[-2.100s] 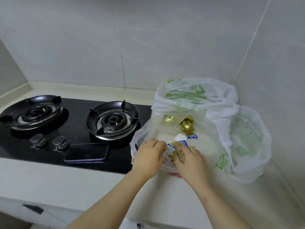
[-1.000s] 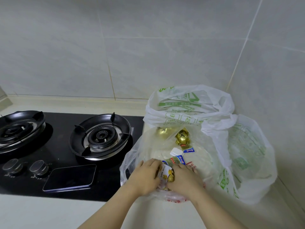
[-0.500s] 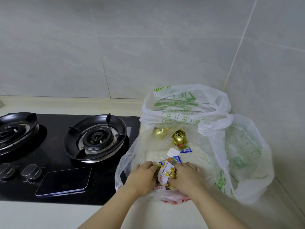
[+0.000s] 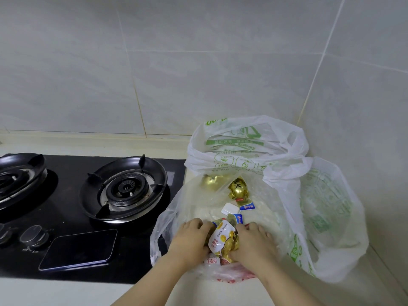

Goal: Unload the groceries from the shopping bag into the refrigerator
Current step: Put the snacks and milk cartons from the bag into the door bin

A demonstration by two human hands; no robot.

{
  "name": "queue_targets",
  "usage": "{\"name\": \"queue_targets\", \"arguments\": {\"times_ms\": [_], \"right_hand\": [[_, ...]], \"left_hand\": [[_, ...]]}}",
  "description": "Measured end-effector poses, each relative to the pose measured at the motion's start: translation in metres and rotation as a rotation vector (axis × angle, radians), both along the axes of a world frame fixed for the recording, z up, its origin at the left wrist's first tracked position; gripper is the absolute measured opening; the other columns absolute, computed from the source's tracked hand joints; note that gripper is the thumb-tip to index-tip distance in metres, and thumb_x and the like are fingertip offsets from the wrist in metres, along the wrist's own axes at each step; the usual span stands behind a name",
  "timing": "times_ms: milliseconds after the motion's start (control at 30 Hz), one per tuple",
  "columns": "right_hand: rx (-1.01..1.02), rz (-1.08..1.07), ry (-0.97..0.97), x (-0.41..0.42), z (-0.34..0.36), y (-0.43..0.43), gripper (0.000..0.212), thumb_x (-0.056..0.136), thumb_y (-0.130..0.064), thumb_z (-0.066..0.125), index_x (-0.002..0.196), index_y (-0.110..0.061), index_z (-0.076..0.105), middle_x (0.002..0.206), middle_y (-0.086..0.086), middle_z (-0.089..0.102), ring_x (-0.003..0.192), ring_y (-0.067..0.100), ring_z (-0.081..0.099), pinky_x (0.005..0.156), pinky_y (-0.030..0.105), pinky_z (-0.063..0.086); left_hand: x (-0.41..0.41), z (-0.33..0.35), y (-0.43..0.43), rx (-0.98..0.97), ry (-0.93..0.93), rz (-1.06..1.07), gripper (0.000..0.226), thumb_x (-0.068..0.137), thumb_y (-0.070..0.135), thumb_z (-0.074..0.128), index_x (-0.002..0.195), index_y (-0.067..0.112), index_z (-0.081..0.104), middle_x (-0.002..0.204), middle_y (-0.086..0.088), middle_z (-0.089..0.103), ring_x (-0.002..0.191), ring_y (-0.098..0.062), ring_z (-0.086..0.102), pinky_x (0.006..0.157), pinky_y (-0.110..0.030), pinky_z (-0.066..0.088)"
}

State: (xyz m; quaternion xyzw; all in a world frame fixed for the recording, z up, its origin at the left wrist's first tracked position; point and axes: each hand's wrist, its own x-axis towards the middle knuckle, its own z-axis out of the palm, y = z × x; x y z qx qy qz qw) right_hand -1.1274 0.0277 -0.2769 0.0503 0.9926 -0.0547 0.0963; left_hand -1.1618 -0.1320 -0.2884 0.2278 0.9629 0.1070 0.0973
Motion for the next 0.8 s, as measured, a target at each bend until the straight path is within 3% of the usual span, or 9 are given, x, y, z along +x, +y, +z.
{"name": "queue_targets", "arguments": {"times_ms": [267, 400, 467, 567, 633, 800], "right_hand": [[-0.036, 0.002, 0.002, 0.001, 0.0, 0.002, 0.051, 0.078, -0.045, 0.06, 0.122, -0.023, 0.045, 0.124, 0.001, 0.042, 0.119, 0.021, 0.038, 0.096, 0.029, 0.033], [-0.118, -0.002, -0.009, -0.003, 0.004, 0.006, 0.049, 0.079, -0.039, 0.06, 0.121, -0.019, 0.044, 0.121, 0.0, 0.052, 0.117, 0.02, 0.046, 0.094, 0.029, 0.035], [-0.176, -0.019, -0.01, -0.004, 0.009, 0.008, 0.046, 0.08, -0.035, 0.06, 0.119, -0.018, 0.044, 0.114, 0.0, 0.059, 0.108, 0.021, 0.054, 0.086, 0.029, 0.039], [-0.24, -0.04, -0.007, -0.003, 0.016, 0.011, 0.031, 0.082, -0.03, 0.059, 0.106, -0.019, 0.043, 0.101, -0.001, 0.062, 0.088, 0.02, 0.057, 0.07, 0.027, 0.04], [-0.312, -0.071, -0.011, -0.003, 0.016, 0.013, 0.026, 0.081, -0.03, 0.059, 0.099, -0.021, 0.042, 0.096, -0.004, 0.062, 0.086, 0.02, 0.06, 0.069, 0.028, 0.045], [-0.486, -0.153, 0.031, -0.007, 0.016, 0.016, 0.025, 0.078, -0.032, 0.062, 0.098, -0.024, 0.05, 0.092, -0.008, 0.064, 0.083, 0.017, 0.063, 0.069, 0.032, 0.049]], "left_hand": [[0.003, 0.0, 0.004, 0.023, 0.033, 0.044, 0.055, 0.088, 0.025, 0.051, 0.139, 0.037, 0.033, 0.126, 0.0, 0.037, 0.118, -0.02, 0.036, 0.092, -0.023, 0.034], [0.002, 0.002, 0.007, -0.003, 0.056, 0.084, 0.064, 0.085, 0.03, 0.058, 0.141, 0.031, 0.028, 0.125, -0.002, 0.037, 0.116, -0.021, 0.036, 0.09, -0.024, 0.035], [-0.001, 0.003, 0.008, -0.009, 0.035, 0.123, 0.065, 0.083, 0.035, 0.061, 0.14, 0.025, 0.03, 0.124, -0.004, 0.039, 0.116, -0.021, 0.037, 0.092, -0.024, 0.035], [-0.006, 0.006, 0.009, 0.015, -0.003, 0.187, 0.052, 0.079, 0.037, 0.064, 0.124, 0.017, 0.048, 0.115, -0.004, 0.042, 0.11, -0.02, 0.042, 0.089, -0.023, 0.04], [-0.009, 0.008, 0.009, 0.035, -0.031, 0.203, 0.046, 0.077, 0.036, 0.065, 0.116, 0.015, 0.053, 0.112, -0.005, 0.043, 0.105, -0.02, 0.046, 0.086, -0.024, 0.044], [-0.013, 0.021, 0.012, 0.067, -0.053, 0.232, 0.032, 0.08, 0.032, 0.06, 0.098, 0.015, 0.04, 0.101, -0.007, 0.06, 0.086, -0.021, 0.052, 0.072, -0.033, 0.05]]}}
